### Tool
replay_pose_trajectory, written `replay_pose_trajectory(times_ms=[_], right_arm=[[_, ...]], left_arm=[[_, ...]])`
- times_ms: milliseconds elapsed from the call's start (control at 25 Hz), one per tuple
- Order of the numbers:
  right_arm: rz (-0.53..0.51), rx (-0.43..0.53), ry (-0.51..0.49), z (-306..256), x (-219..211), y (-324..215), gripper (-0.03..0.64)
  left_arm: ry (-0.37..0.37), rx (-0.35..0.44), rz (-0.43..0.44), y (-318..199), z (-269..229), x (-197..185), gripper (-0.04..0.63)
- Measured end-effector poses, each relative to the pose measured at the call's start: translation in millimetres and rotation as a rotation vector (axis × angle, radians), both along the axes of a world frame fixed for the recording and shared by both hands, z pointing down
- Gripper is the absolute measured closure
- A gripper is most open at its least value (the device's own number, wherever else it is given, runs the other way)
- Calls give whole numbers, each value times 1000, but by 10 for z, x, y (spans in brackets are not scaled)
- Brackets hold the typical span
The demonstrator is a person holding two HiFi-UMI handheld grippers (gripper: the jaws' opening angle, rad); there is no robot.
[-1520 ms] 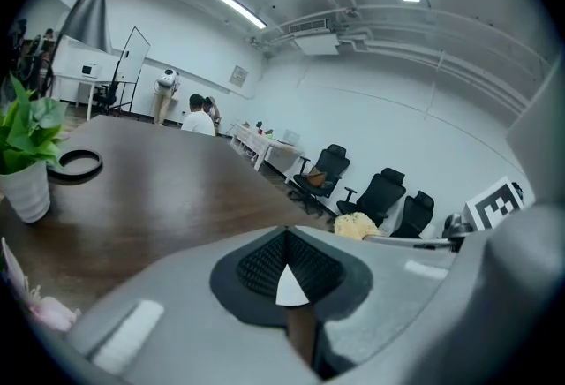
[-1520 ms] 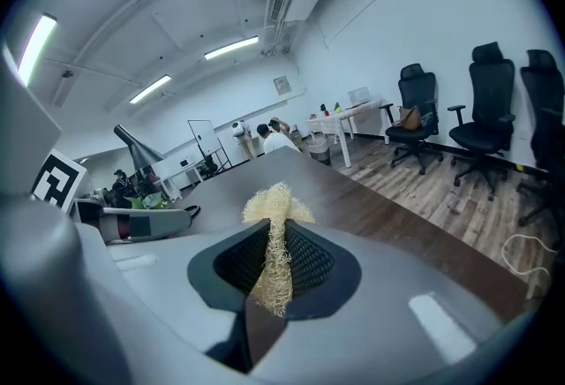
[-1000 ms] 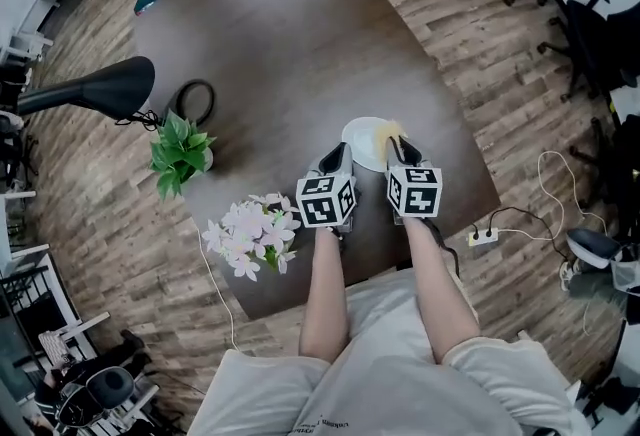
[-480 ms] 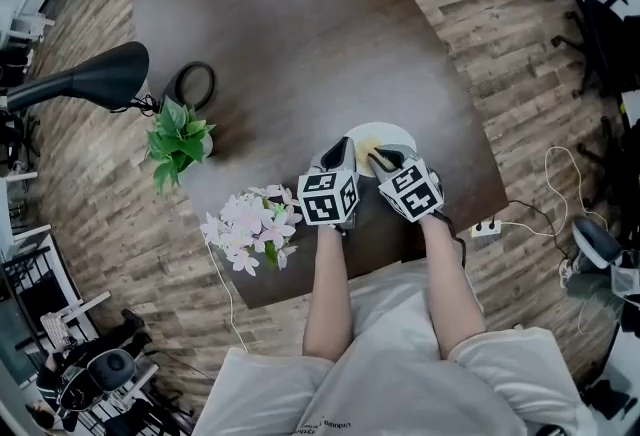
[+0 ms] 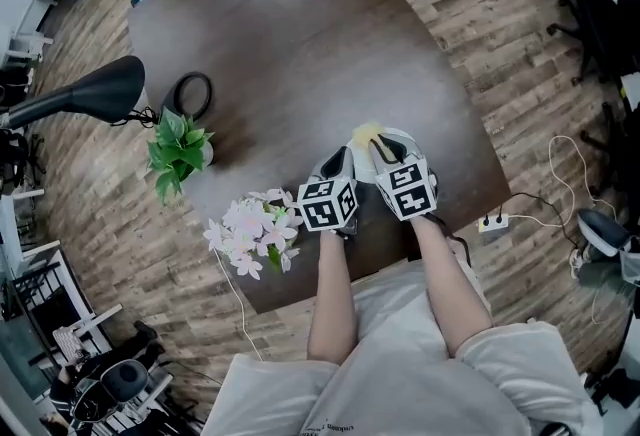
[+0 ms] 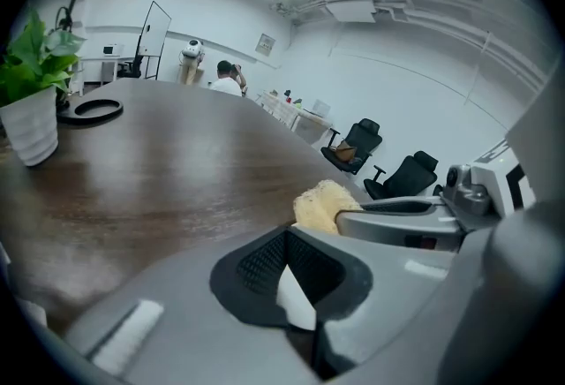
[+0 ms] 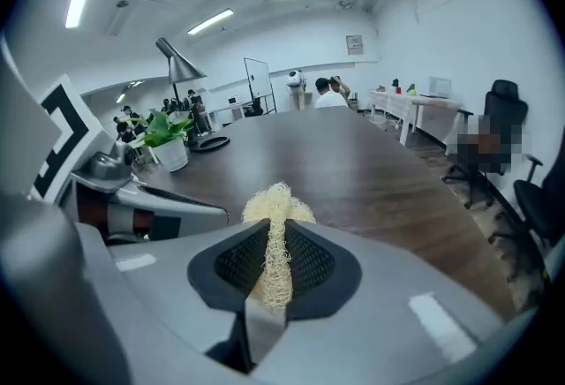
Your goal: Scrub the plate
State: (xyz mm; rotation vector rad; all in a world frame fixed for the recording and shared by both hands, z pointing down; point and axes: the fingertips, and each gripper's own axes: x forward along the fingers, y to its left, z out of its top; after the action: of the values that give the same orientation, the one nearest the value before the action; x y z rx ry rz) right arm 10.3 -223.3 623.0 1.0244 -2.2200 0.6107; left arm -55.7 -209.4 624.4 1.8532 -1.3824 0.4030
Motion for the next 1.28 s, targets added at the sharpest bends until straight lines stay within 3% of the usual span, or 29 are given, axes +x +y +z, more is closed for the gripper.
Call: replay_pose_trajectory(times_ms=[160,440,600,1280], right_arm=[[13,18,70,132,-113,50,546],[-2,39,83,138,-116,9,546],[-10,47,100,144,-110,1,546],[65,55,159,140,283,-51,546]], left_arm=[[-9,-33,25,88,128,70,594],[-22,-35,68,90,217,178,594],[33,-50,87,108,237,264,594],[82,-36,39,97,237,235,594]])
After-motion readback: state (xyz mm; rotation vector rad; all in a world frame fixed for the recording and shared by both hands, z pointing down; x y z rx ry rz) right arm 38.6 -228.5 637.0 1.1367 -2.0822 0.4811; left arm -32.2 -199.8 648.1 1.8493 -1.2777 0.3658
